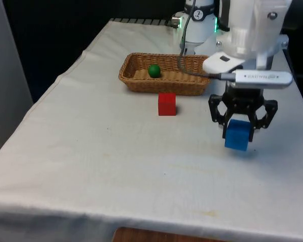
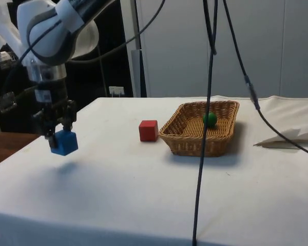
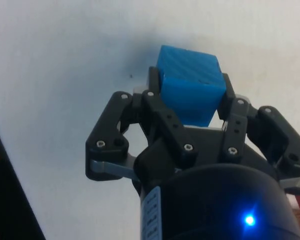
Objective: Place all non-red objects into the basket.
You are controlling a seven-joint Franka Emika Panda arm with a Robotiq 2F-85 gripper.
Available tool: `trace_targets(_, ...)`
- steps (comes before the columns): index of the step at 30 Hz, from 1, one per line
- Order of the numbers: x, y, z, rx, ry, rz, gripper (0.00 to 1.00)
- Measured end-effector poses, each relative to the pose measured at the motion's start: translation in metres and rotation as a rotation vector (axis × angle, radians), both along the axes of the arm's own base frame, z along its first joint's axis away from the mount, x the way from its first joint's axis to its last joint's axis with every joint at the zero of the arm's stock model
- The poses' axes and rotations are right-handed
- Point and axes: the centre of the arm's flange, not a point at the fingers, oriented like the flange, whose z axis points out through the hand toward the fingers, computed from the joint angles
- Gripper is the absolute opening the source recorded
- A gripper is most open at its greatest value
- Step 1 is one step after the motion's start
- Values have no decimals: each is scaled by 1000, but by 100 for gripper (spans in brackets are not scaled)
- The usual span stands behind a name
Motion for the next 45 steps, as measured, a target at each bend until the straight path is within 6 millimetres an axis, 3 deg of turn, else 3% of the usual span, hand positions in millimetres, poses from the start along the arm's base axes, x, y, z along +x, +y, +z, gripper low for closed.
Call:
trace_targets(19,-38,-7,61,-6,-3,38,6)
trace_targets(25,-59,-10,85,-5,-4,52,6)
trace_targets(45,-108,-24,125,7,-2,72,6)
